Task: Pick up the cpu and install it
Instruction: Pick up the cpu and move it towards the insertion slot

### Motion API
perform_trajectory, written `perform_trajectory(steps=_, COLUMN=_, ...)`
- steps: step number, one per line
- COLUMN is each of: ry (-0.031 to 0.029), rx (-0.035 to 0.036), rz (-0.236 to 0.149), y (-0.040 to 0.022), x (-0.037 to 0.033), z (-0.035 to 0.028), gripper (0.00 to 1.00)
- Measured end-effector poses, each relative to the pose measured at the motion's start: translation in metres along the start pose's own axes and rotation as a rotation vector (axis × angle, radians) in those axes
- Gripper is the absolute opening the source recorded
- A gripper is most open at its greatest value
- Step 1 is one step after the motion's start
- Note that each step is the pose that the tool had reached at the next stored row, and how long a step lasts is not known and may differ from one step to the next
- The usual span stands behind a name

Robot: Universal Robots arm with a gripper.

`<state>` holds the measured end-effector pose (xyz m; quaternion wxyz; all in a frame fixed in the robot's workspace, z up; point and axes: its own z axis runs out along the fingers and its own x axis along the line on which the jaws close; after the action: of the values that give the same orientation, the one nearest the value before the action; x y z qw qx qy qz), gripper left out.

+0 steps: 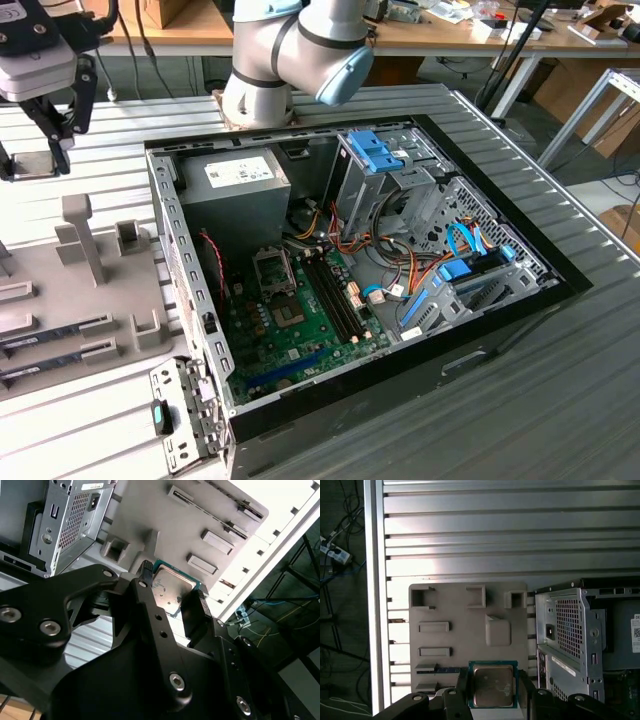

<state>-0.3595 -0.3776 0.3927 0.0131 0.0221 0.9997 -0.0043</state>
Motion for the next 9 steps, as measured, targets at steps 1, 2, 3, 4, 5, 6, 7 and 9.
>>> perform_trajectory(steps=1, ry=-0.0001, rx=-0.0001, rz=0.000, y=-0.0001, x=-0.0010, z=0.0001, gripper=0.47)
perform_trajectory(steps=2, ry=-0.0001, rx=-0.0001, rz=0.000, y=-0.0001, x=-0.0019, z=0.0002, gripper=0.47)
perform_trajectory(steps=3, ry=0.0000, rx=0.0000, rz=0.000, y=-0.0002, x=-0.0032, z=0.0002, gripper=0.47)
perform_trajectory(steps=4, ry=-0.0001, rx=-0.0001, rz=0.000, y=-0.0002, x=-0.0051, z=0.0004, gripper=0.47)
perform_trajectory(steps=5, ry=-0.0001, rx=-0.0001, rz=0.000, y=-0.0002, x=-0.0060, z=0.0004, gripper=0.47)
perform_trajectory(steps=6, ry=0.0000, rx=0.0000, rz=0.000, y=-0.0002, x=-0.0068, z=0.0004, gripper=0.47)
perform_trajectory(steps=7, ry=0.0000, rx=0.0000, rz=0.000, y=-0.0001, x=-0.0084, z=0.0005, gripper=0.47)
perform_trajectory(steps=9, ry=0.0000, rx=0.0000, rz=0.000, y=-0.0001, x=-0.0111, z=0.0006, gripper=0.47)
